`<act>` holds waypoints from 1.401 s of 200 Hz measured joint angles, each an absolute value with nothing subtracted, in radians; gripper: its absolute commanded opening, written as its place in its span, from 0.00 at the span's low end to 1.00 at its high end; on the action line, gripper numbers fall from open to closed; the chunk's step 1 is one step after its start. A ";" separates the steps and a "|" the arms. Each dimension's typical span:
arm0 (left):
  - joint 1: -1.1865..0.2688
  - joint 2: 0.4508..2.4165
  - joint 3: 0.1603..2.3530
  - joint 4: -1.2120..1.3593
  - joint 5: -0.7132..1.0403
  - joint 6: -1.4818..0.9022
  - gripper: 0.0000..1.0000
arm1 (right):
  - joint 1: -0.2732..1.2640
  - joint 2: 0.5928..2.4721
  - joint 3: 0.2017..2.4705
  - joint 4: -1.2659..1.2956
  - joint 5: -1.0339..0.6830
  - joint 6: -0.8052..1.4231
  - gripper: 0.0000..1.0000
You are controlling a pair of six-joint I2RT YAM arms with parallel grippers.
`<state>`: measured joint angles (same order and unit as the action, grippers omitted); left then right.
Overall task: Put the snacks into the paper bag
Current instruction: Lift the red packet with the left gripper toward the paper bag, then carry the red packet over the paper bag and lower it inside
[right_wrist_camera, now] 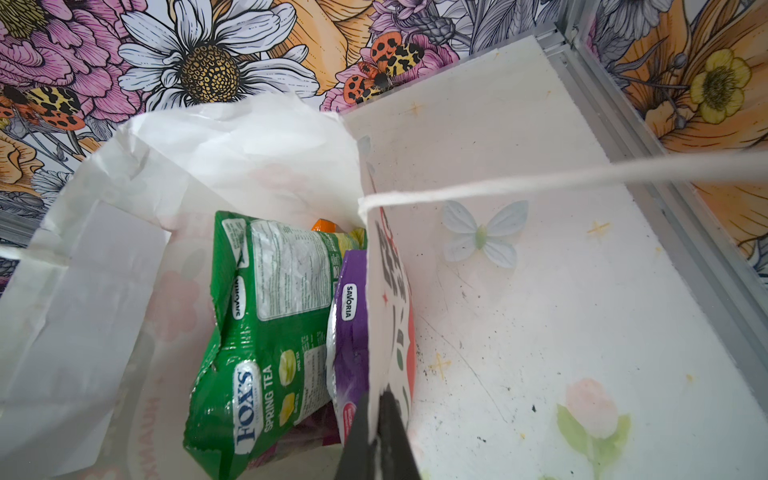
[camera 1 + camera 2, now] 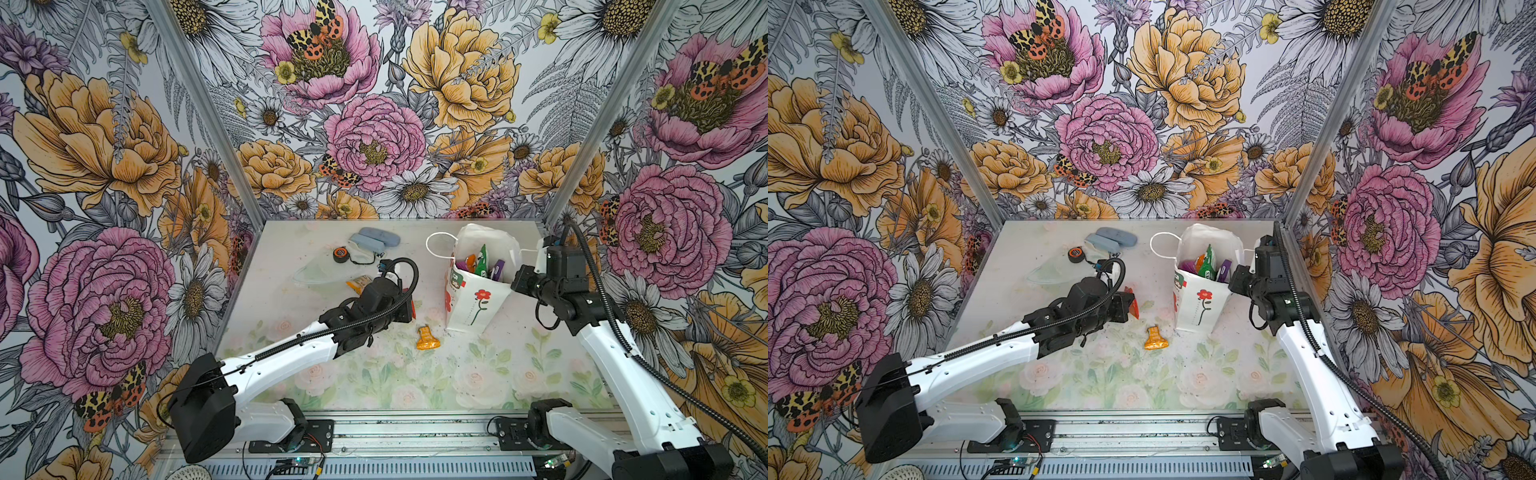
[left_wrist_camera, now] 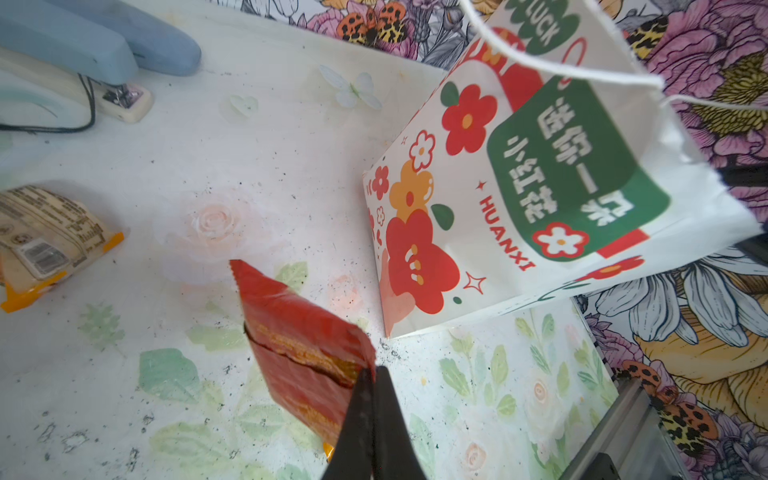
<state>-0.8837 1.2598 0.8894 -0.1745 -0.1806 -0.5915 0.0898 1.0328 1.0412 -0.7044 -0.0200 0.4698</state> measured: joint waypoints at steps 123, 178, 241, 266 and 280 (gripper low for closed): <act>-0.857 1.184 1.094 -0.231 -0.238 -0.460 0.00 | 0.090 1.033 1.041 -0.703 -0.021 0.478 0.00; -0.782 1.222 1.296 -0.315 -0.190 -0.409 0.00 | 0.090 1.032 1.041 -0.702 -0.024 0.482 0.00; -0.793 1.436 1.637 -0.389 -0.109 -0.357 0.00 | 0.090 1.034 1.041 -0.697 -0.039 0.496 0.00; -0.824 1.537 1.764 -0.415 -0.077 -0.337 0.00 | 0.090 1.034 1.041 -0.695 -0.043 0.503 0.00; -0.842 1.591 1.832 -0.436 -0.057 -0.332 0.00 | 0.090 1.034 1.041 -0.695 -0.047 0.505 0.00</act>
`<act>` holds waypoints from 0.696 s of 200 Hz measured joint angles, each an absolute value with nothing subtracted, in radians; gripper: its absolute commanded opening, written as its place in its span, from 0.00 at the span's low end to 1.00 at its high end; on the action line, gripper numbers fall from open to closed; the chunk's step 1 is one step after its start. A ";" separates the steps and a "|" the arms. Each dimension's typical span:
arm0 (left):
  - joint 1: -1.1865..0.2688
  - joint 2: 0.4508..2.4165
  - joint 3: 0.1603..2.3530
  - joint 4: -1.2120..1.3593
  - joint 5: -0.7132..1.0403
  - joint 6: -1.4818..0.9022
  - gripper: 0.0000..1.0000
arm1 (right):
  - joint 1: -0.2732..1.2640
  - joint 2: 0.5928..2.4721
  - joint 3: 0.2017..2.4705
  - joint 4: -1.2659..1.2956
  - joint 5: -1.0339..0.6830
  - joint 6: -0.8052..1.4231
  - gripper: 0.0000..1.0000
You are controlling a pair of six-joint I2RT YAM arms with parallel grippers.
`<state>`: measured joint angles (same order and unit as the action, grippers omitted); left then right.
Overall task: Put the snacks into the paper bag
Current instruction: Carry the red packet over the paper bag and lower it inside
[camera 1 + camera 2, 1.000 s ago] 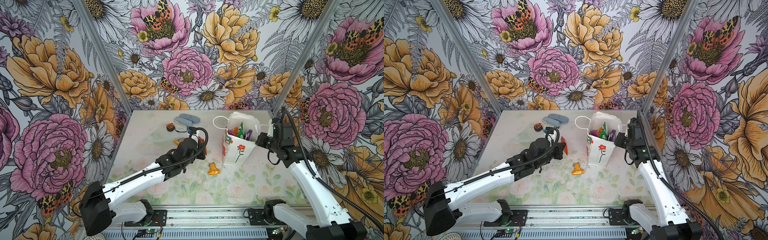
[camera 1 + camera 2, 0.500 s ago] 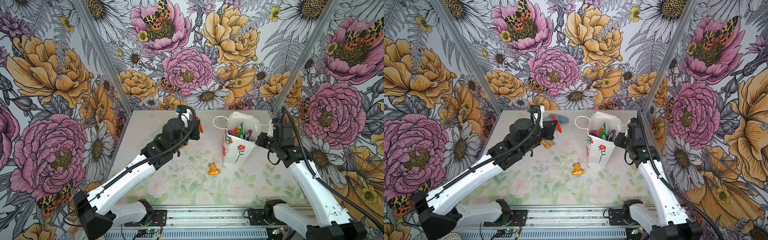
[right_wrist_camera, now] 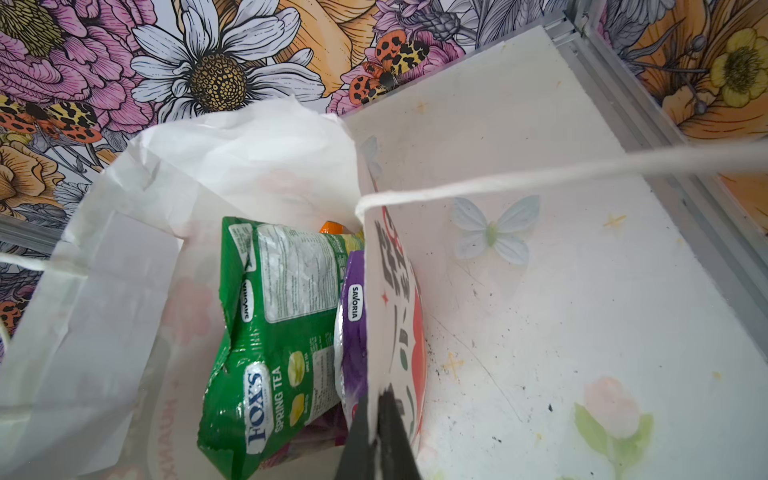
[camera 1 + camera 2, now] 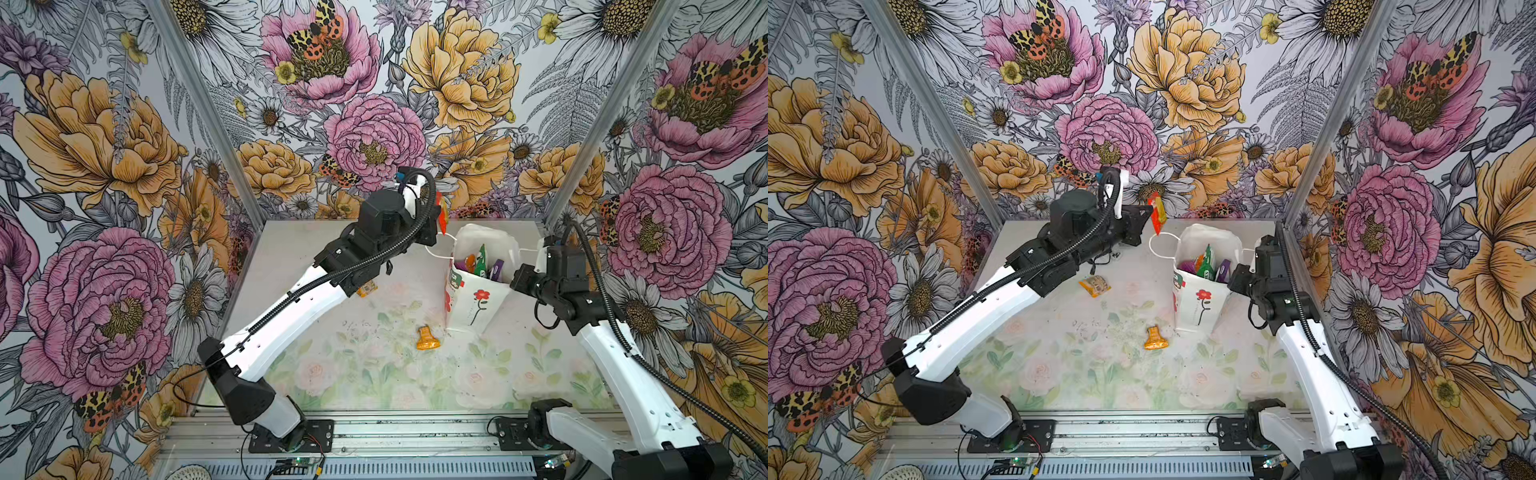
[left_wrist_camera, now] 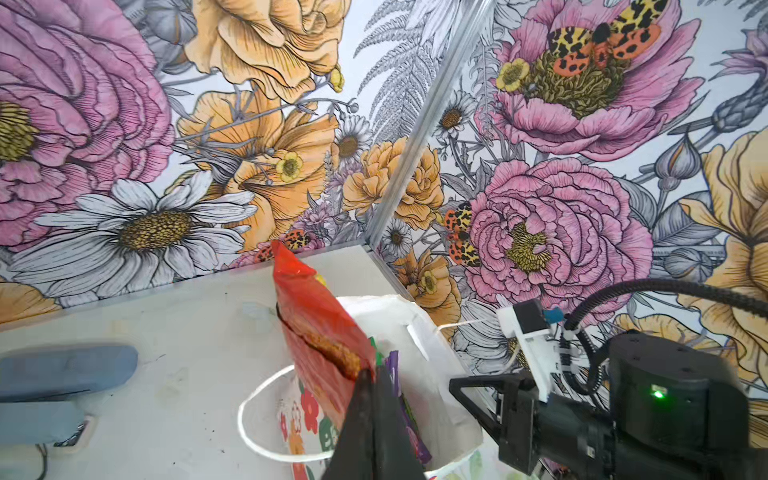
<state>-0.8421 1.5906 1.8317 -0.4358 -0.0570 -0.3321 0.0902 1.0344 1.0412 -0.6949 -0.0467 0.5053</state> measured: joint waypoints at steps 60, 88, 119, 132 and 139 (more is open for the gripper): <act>-0.915 1.823 2.136 -0.569 -0.025 -0.309 0.00 | 0.090 1.034 1.041 -0.694 -0.054 0.505 0.00; -0.940 1.931 2.257 -0.642 -0.025 -0.304 0.00 | 0.090 1.034 1.041 -0.694 -0.054 0.505 0.00; -0.956 2.022 2.343 -0.716 -0.025 -0.303 0.00 | 0.090 1.034 1.041 -0.694 -0.054 0.505 0.00; -0.960 2.048 2.369 -0.746 -0.025 -0.303 0.00 | 0.090 1.034 1.041 -0.694 -0.053 0.505 0.00; -0.960 2.062 2.386 -0.760 -0.025 -0.303 0.00 | 0.090 1.034 1.041 -0.694 -0.053 0.505 0.00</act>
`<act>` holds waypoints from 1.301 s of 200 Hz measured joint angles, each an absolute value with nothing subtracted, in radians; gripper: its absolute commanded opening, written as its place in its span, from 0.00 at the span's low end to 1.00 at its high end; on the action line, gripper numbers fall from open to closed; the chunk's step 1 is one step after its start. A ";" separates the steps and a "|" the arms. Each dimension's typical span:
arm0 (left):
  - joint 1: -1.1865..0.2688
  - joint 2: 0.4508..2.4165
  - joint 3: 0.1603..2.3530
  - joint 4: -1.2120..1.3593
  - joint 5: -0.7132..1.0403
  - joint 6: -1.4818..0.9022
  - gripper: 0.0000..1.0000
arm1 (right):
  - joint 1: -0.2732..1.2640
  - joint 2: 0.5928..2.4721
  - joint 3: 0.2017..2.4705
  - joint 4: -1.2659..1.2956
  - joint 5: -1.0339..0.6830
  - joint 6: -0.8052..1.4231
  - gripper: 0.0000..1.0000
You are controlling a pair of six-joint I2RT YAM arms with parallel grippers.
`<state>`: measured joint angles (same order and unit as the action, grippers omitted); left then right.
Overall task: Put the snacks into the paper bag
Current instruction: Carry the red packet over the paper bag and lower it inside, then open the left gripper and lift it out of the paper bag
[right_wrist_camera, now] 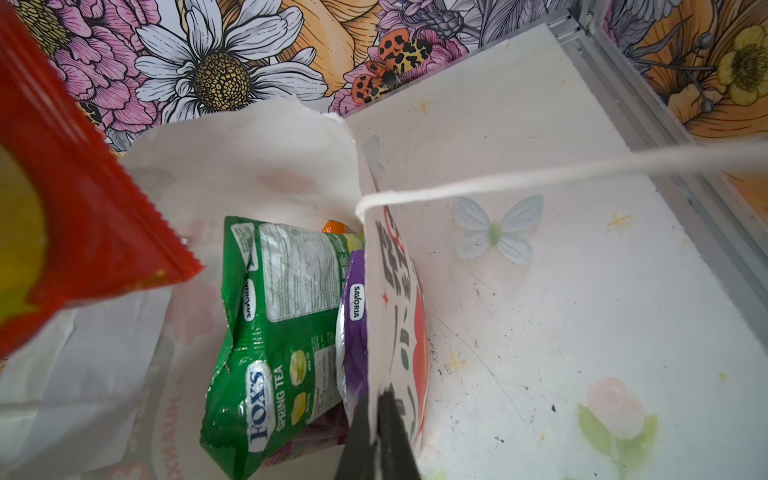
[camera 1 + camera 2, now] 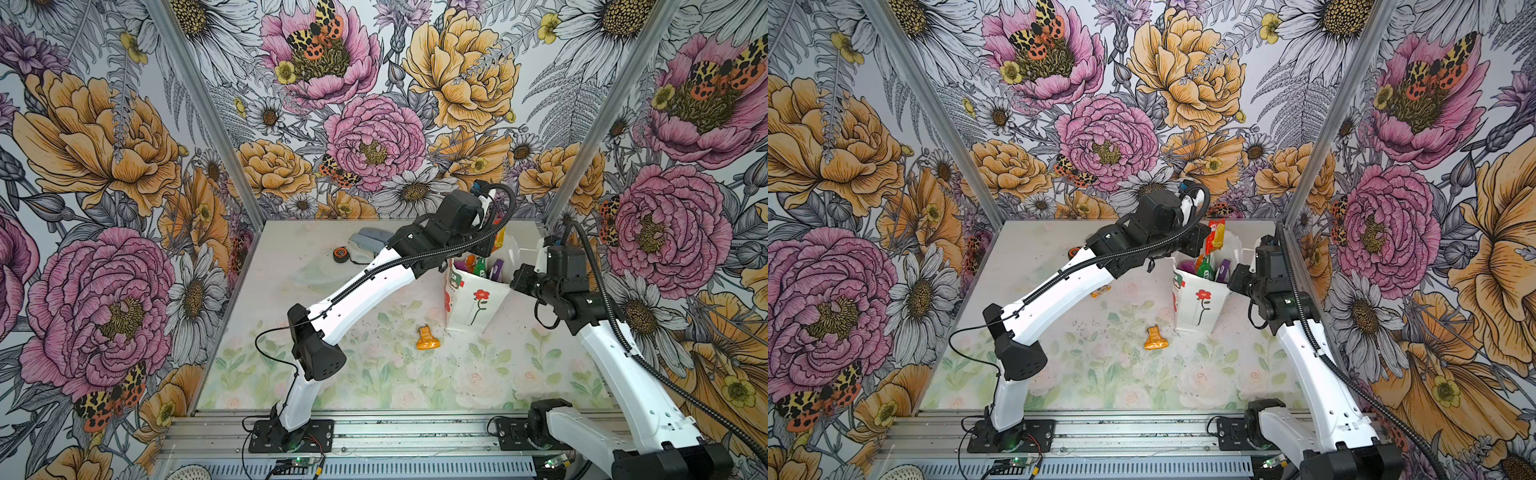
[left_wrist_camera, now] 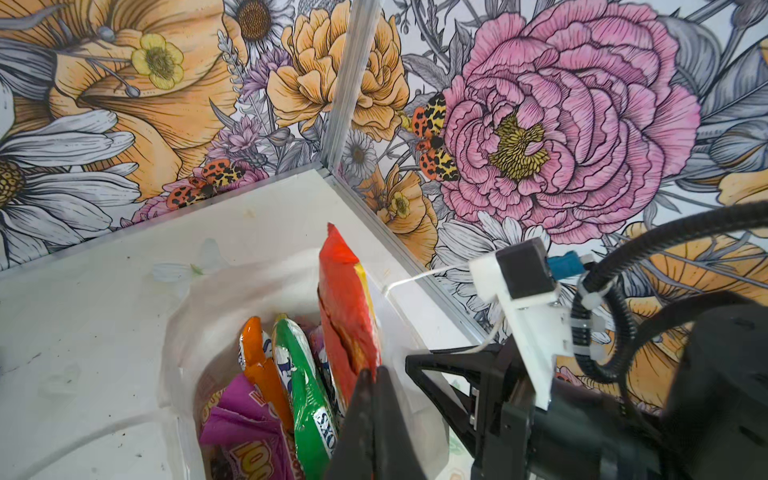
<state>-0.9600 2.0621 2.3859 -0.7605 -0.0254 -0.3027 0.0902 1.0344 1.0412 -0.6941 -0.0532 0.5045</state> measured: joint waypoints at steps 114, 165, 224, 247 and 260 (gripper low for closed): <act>-0.954 2.125 2.471 -0.919 -0.093 -0.305 0.00 | 0.090 1.034 1.041 -0.694 -0.053 0.504 0.00; -0.932 2.219 2.539 -0.969 -0.109 -0.311 0.00 | 0.090 1.034 1.041 -0.694 -0.053 0.504 0.00; -0.931 2.250 2.540 -0.999 -0.116 -0.315 0.03 | 0.090 1.034 1.041 -0.694 -0.050 0.504 0.00; -0.929 2.250 2.544 -1.002 -0.117 -0.323 0.16 | 0.090 1.034 1.040 -0.694 -0.049 0.504 0.00; -0.927 2.250 2.548 -1.003 -0.120 -0.326 0.29 | 0.090 1.034 1.040 -0.694 -0.049 0.504 0.00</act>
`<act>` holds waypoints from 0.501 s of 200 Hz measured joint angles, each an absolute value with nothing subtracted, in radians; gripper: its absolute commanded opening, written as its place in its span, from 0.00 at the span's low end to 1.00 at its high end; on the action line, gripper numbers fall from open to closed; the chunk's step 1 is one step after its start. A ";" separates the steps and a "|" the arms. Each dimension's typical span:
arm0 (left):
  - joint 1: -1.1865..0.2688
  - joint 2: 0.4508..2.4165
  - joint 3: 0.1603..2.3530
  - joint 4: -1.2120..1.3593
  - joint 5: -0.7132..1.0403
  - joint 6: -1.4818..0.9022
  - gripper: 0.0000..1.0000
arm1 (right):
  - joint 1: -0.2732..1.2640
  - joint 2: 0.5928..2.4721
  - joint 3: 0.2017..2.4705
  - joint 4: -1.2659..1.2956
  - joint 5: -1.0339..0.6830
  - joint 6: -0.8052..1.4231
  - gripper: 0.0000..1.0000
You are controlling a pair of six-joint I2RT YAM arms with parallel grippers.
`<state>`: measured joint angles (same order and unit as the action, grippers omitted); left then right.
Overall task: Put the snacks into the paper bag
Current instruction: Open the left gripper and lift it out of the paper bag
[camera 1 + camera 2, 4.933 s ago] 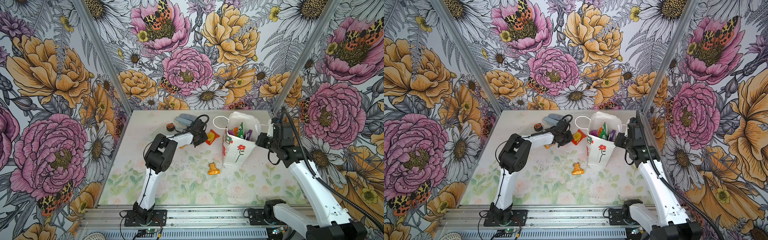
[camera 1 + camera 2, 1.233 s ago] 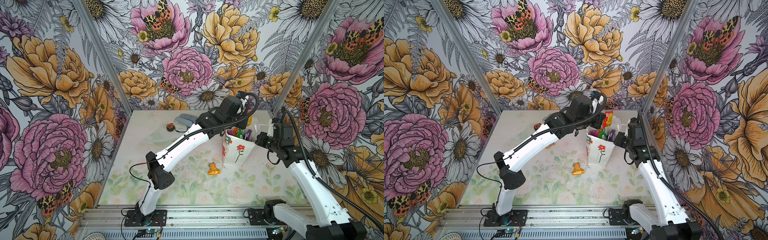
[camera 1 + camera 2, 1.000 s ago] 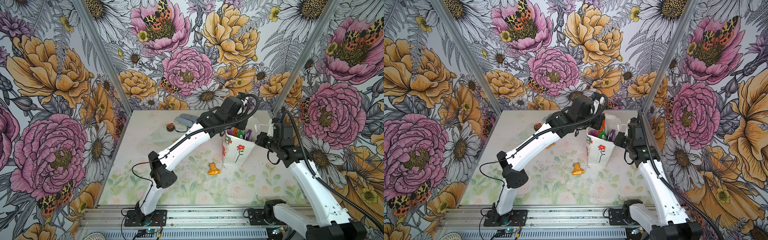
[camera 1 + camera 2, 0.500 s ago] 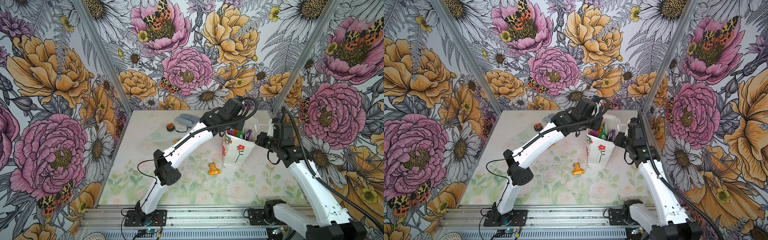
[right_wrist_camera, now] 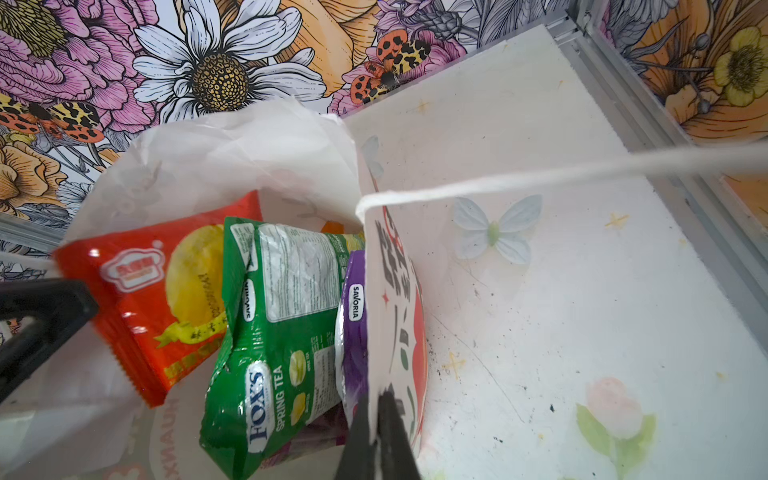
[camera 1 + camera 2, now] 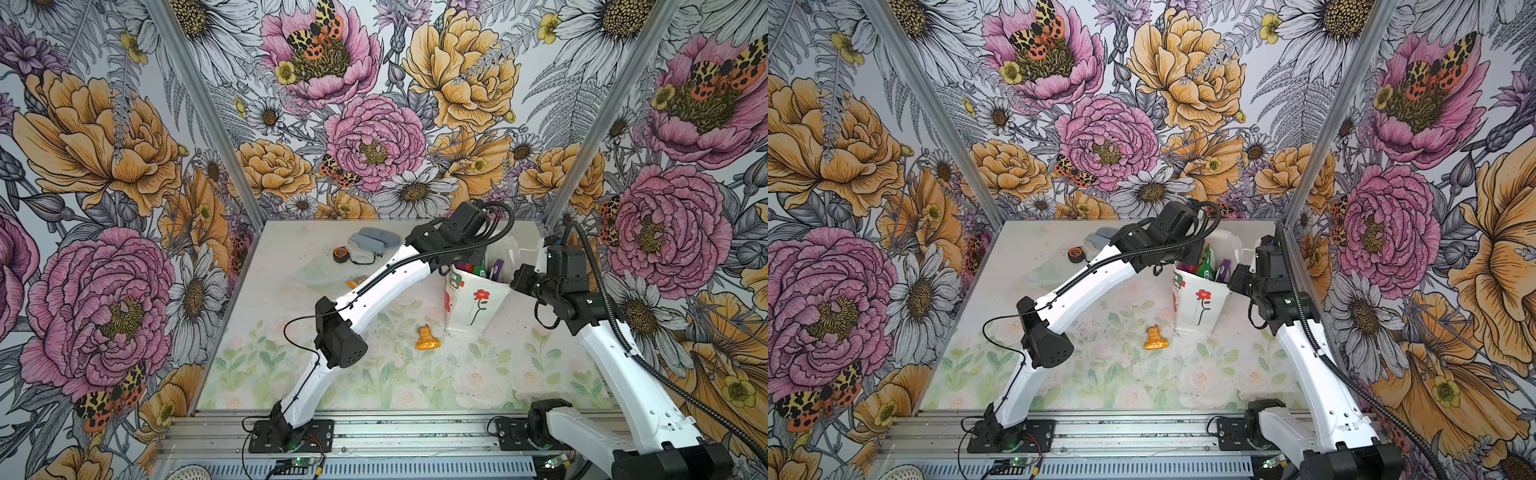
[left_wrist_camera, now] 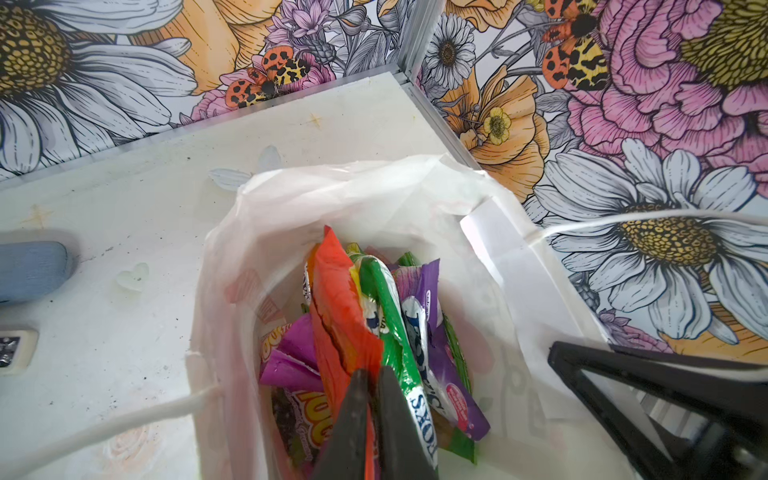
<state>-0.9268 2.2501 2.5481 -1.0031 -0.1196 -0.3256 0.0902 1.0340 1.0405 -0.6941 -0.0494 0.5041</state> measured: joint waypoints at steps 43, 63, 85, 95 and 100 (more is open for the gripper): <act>-0.934 2.249 2.551 -1.006 -0.170 -0.287 0.51 | 0.090 1.034 1.040 -0.694 -0.049 0.504 0.00; -0.936 2.240 2.543 -1.008 -0.209 -0.289 0.56 | 0.090 1.034 1.040 -0.694 -0.050 0.504 0.00; -0.925 2.211 2.518 -1.025 -0.242 -0.318 0.66 | 0.090 1.034 1.040 -0.693 -0.054 0.503 0.00; -0.912 2.194 2.507 -1.031 -0.249 -0.337 0.69 | 0.090 1.036 1.040 -0.691 -0.054 0.503 0.00; -0.905 2.190 2.506 -1.034 -0.251 -0.344 0.70 | 0.091 1.036 1.040 -0.691 -0.054 0.503 0.00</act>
